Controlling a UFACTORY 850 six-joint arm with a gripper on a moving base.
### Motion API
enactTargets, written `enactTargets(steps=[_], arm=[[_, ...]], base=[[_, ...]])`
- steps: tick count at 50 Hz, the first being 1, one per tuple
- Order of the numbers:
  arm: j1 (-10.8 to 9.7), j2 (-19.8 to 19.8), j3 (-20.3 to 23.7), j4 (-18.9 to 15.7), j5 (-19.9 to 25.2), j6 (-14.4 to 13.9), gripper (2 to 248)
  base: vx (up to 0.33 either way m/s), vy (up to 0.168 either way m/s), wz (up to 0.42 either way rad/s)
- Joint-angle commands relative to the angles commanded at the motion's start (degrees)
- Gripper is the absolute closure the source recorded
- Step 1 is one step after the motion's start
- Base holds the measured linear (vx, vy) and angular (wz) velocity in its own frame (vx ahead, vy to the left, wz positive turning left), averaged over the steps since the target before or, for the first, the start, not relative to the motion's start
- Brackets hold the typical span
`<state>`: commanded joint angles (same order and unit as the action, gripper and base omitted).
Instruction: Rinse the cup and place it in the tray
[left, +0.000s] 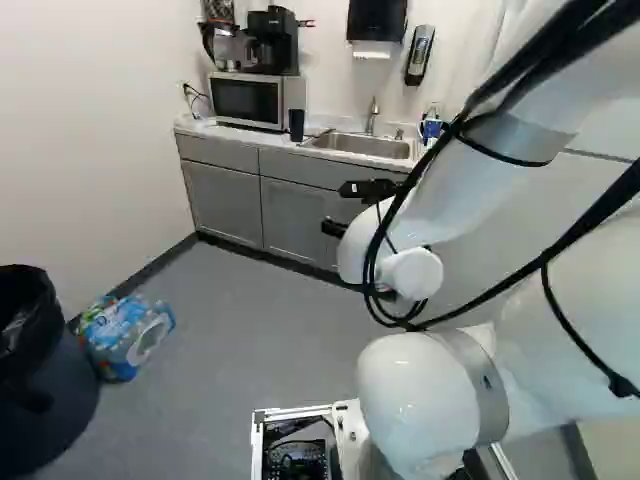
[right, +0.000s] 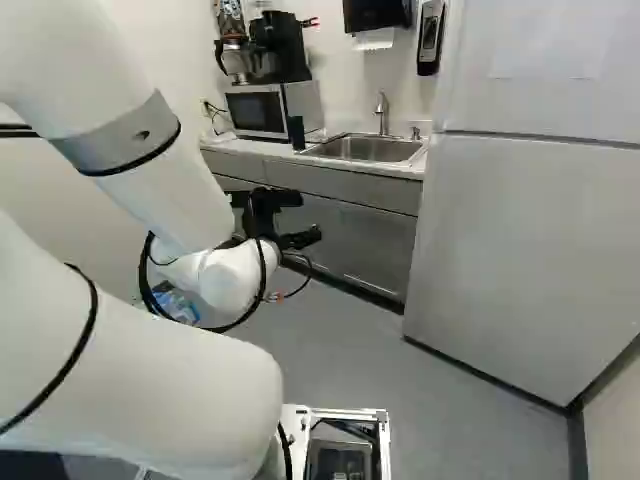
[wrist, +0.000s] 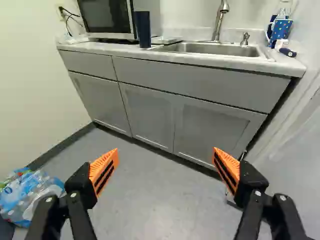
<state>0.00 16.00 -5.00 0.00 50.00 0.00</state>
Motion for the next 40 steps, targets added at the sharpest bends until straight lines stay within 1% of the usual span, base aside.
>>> enactTargets(steps=[32,40], arm=[[0.00,-0.01,-0.01,0.00,0.00,0.00,3],[0.00,-0.68,-0.57,0.00,0.00,0.00,3]], base=[[0.000,0.000,0.000],[0.000,0.000,0.000]])
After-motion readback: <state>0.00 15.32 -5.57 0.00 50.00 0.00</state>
